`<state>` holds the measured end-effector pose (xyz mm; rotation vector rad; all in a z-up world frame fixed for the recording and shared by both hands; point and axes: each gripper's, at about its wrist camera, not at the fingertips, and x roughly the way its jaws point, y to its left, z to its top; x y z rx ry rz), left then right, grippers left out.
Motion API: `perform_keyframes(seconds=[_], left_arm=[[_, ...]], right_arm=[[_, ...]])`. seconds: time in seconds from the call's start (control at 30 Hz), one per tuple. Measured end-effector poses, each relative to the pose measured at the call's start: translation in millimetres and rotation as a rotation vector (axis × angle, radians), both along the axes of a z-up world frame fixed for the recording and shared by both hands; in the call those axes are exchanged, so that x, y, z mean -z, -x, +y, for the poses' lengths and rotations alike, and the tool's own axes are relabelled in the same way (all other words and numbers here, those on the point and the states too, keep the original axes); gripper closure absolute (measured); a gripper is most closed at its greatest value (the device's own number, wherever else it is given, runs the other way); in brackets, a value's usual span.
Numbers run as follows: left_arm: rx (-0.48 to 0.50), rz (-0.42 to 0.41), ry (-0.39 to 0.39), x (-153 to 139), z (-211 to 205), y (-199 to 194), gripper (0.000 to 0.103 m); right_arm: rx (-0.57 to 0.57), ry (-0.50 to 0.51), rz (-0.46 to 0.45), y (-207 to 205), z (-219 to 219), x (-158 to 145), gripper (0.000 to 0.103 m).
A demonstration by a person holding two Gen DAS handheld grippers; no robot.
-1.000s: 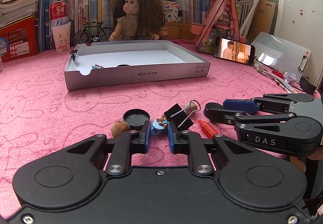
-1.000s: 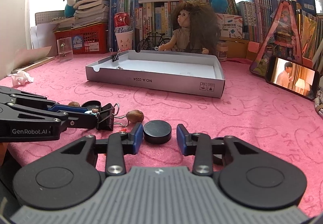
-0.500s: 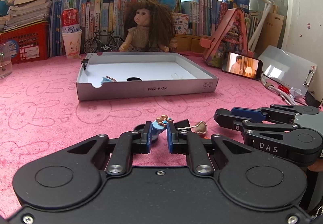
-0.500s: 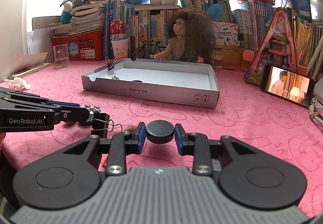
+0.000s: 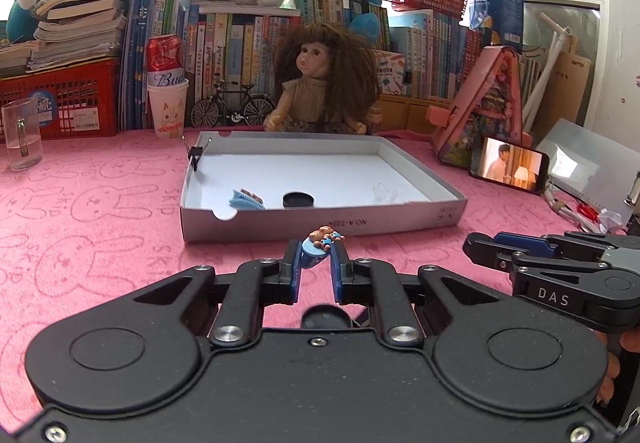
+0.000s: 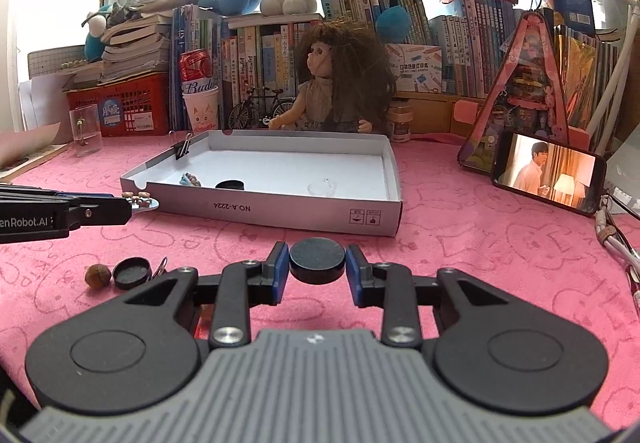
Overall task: Organize rigid objects
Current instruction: 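Carry the figurine into the tray and open the left tool while the right releases the cap there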
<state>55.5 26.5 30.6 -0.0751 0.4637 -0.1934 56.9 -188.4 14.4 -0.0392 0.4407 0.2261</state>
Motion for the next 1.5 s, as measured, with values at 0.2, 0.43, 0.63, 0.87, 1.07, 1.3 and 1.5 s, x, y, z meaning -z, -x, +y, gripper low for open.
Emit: perform_keyframes(seconds=[0.2, 0.43, 0.63, 0.87, 1.07, 1.3, 1.5], left_arm=[[-0.038, -0.013, 0.011, -9, 9, -24, 0.089], [-0.082, 0.005, 0.042, -14, 23, -61, 0.089], [-0.12, 0.038, 0.063, -17, 33, -106, 0.089], [-0.152, 0.108, 0.039, -8, 40, -156, 0.089], [-0.139, 0.173, 0.072, -6, 45, -196, 0.089], [-0.109, 0.23, 0.039, 8, 34, -214, 0.089], [-0.098, 0.254, -0.004, 15, 26, -214, 0.089]], right_arm=[[0.049, -0.024, 0.023, -24, -9, -6, 0.067], [0.052, -0.051, 0.029, -51, -13, -16, 0.067], [0.045, -0.072, 0.071, -98, -16, -31, 0.067], [0.083, -0.128, 0.206, -151, -21, -27, 0.067], [0.112, -0.158, 0.294, -181, -19, -19, 0.067], [0.122, -0.149, 0.343, -195, -15, -9, 0.067], [0.125, -0.151, 0.362, -199, -16, -6, 0.067]])
